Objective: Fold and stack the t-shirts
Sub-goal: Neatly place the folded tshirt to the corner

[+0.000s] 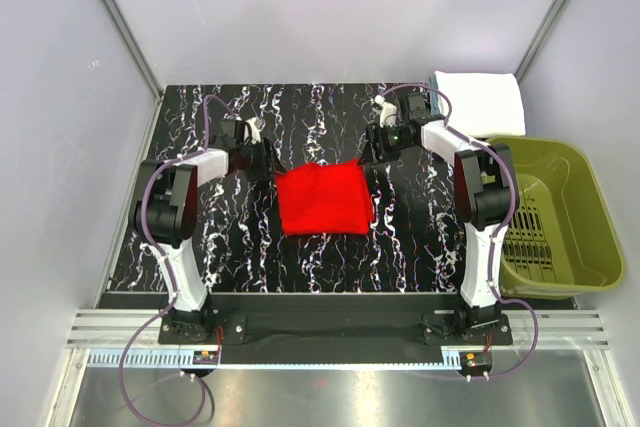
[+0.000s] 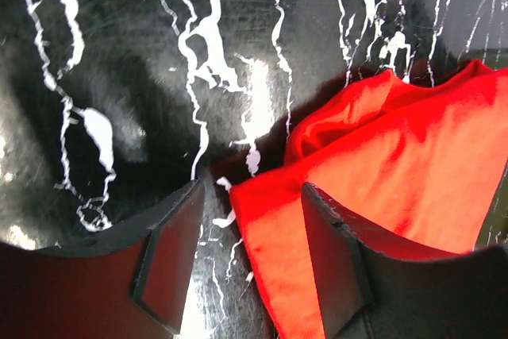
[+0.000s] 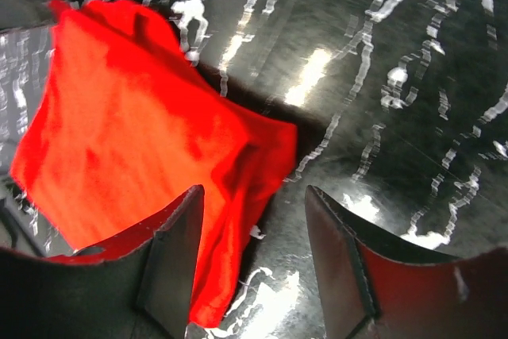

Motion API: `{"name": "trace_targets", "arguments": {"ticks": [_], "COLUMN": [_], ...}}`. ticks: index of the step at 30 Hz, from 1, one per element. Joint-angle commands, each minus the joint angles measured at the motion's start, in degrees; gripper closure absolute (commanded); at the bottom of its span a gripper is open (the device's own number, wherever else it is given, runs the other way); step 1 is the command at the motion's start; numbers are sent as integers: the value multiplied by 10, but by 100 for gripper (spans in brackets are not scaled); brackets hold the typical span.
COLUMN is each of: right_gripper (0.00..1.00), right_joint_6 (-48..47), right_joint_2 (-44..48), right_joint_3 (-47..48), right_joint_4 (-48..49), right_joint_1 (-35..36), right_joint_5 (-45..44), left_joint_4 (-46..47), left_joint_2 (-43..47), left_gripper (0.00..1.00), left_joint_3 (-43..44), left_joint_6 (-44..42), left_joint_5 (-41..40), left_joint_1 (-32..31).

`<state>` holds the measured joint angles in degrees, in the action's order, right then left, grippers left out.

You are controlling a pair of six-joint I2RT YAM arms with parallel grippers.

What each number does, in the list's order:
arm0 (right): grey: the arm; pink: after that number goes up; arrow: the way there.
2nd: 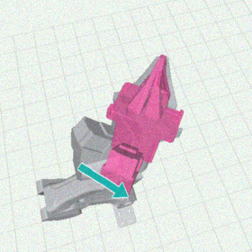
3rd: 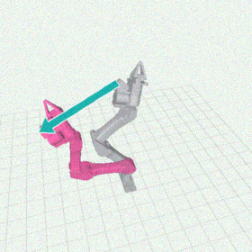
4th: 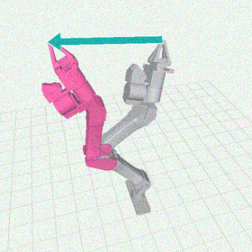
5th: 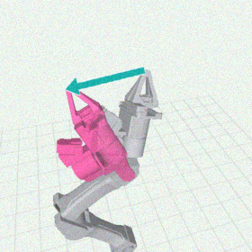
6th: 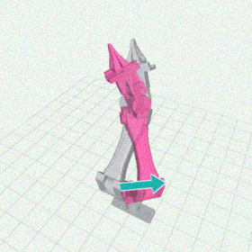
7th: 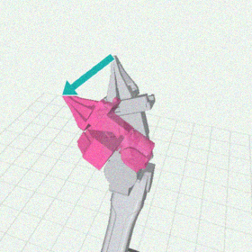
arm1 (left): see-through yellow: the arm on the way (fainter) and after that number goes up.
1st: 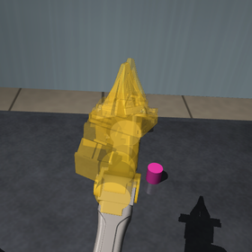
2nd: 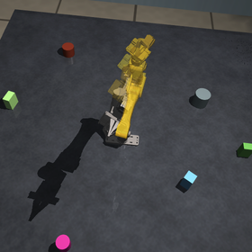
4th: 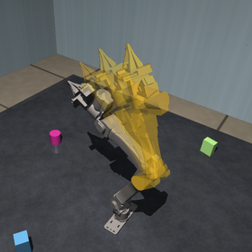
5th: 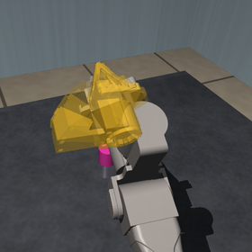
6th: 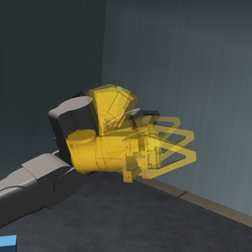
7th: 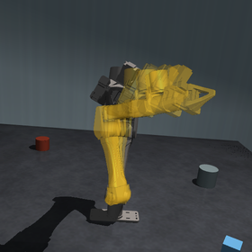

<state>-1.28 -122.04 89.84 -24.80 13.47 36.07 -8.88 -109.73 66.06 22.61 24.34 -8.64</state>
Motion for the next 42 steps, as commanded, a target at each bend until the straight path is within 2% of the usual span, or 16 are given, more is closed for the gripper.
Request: {"name": "trace_targets", "arguments": {"ticks": [1, 9, 14, 16, 20, 21, 24, 25, 26, 28, 29, 35, 42], "right_gripper": [40, 41, 42, 43, 53, 55, 68, 73, 84, 92, 99, 100, 100], "right_joint_6": [-29, -30, -38, -35, -23, -21, -18, -18, -17, -14, -10, 9, 77], "right_joint_2": [-10, -47, -60, -58, -51, -51, -51, -48, -46, -34, -28, 34, 116], "right_joint_3": [37, 58, 65, 55, 39, 38, 32, 29, 26, 11, 6, -62, -171], "right_joint_4": [12, 22, 11, 26, 51, 55, 67, 69, 73, 88, 92, 160, 309], "right_joint_1": [2, 2, 2, 3, 3, 3, 3, 3, 3, 3, 3, 3, 2], "right_joint_5": [58, 107, 104, 112, 131, 135, 144, 145, 145, 140, 134, 121, 91], "left_joint_4": [21, 31, 24, 25, 33, 35, 39, 37, 37, 40, 43, 62, 105], "left_joint_2": [-20, -39, -52, -56, -56, -55, -51, -49, -46, -36, -32, 31, 72], "left_gripper": [43, 50, 57, 62, 76, 86, 100, 100, 100, 100, 100, 100, 100], "left_joint_3": [19, 34, 52, 57, 58, 59, 64, 67, 70, 72, 71, 58, 54], "left_joint_6": [-18, -25, -24, -25, -19, -18, -12, -10, -5, 1, 11, 32, 68], "left_joint_5": [23, 44, 56, 62, 75, 83, 99, 102, 104, 108, 108, 89, 81], "left_joint_1": [3, 3, 3, 3, 3, 3, 3, 3, 3, 3, 3, -8, -26]}}
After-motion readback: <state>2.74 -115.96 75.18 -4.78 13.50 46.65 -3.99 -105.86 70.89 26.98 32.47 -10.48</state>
